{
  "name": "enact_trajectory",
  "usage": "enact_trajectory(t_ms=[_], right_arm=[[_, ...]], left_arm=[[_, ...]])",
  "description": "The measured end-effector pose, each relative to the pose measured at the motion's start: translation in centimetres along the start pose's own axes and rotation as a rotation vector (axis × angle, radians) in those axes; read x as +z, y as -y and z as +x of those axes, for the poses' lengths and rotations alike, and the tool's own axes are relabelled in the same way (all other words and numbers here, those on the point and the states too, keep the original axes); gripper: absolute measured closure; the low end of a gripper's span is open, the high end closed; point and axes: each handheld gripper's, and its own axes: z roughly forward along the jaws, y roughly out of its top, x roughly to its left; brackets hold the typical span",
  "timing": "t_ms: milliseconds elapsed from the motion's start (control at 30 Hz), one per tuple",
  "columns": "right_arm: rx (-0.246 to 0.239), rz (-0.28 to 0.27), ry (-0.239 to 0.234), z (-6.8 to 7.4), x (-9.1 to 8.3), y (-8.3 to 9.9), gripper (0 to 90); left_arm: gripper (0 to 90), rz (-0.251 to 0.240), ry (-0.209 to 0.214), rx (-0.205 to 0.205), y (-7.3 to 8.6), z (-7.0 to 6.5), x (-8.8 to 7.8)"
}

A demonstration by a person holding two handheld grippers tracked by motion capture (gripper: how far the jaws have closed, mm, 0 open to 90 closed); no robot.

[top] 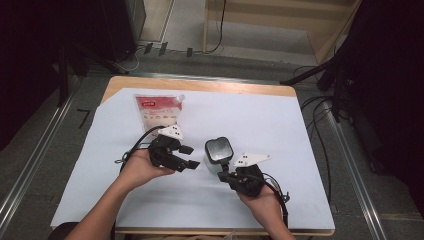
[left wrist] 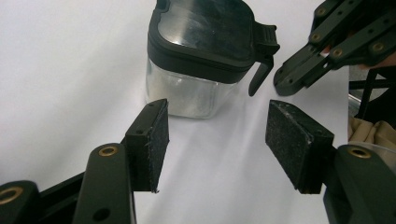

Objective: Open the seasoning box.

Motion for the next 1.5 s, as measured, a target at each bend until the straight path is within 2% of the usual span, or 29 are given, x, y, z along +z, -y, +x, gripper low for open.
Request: enact_trajectory(t_ms=[100,267,500,900,1133,1500], right_arm=[[-0.01,0.004,0.0,0.1,0.5,-0.1,90.0],[0.001,0.015,0.008,0.0,1.4,-0.2,90.0],[0.002,0.023,0.004,-0.2,1.3,-0.1,90.0],[0.051,0.016,0.044,-2.1,-0.1,0.4,90.0],[0.059,0.014,0.056,-2.8,-0.6,0.4,90.0],[0.113,0.001,0.101,-4.6,-1.8,0.6,90.0]], left_arm=[[40.6,-0.005,-0.001,0.003,0.0,0.0,0.0],[40.3,-0.005,-0.006,0.005,0.0,0.1,-0.2],[40.2,-0.012,-0.004,0.002,0.1,0.2,-0.1],[40.2,-0.011,0.007,0.007,0.0,0.0,0.1],[39.9,-0.009,0.009,-0.002,0.0,0.1,0.2],[38.4,-0.017,0.016,-0.006,0.0,0.1,0.2]])
